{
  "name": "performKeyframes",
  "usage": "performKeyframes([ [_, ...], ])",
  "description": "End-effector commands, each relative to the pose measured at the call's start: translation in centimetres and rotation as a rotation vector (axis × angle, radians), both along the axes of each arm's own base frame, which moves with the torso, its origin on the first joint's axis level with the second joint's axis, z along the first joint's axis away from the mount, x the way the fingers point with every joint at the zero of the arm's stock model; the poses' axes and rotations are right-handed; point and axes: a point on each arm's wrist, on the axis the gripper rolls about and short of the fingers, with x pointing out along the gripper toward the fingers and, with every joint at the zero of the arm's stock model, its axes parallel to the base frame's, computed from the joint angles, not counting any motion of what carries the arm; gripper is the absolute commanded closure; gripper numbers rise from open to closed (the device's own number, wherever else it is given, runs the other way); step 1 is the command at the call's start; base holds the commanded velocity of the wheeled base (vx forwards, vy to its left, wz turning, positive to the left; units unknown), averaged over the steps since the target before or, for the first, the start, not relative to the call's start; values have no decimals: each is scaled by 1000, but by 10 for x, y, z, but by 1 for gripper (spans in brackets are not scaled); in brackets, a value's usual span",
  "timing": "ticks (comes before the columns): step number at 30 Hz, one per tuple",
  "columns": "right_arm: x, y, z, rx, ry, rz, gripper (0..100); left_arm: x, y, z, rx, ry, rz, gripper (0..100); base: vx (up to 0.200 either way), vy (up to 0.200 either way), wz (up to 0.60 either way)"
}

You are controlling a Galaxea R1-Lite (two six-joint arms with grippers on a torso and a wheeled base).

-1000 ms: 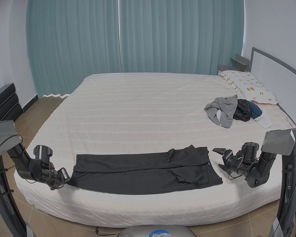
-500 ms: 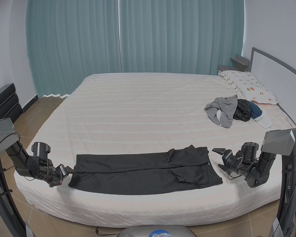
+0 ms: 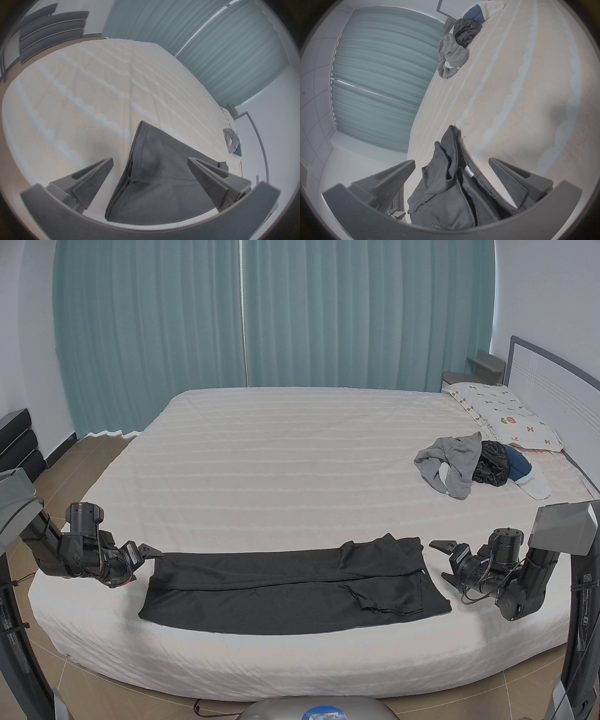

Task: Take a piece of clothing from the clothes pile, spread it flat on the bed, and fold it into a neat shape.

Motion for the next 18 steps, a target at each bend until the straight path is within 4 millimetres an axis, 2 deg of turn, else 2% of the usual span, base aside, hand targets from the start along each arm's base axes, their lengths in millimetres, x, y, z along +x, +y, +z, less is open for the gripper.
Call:
performKeyframes([
  [1,-1,1,-1,-1,4,2,0,14,1,-25,30,21,-55,0,0,0,0],
  [5,-1,1,-1,-1,4,2,0,14,-4,-34,59,19,-117,0,0,0,0],
  [10,0,1,-1,-2,3,2,0,12,-7,-36,29,4,-159,0,0,0,0],
  [14,-1,1,-2,-2,5,2,0,9,-6,-30,29,-13,-151,0,0,0,0],
  [18,0,1,-2,-3,5,3,0,10,-7,-7,-8,-71,-90,0,0,0,0],
])
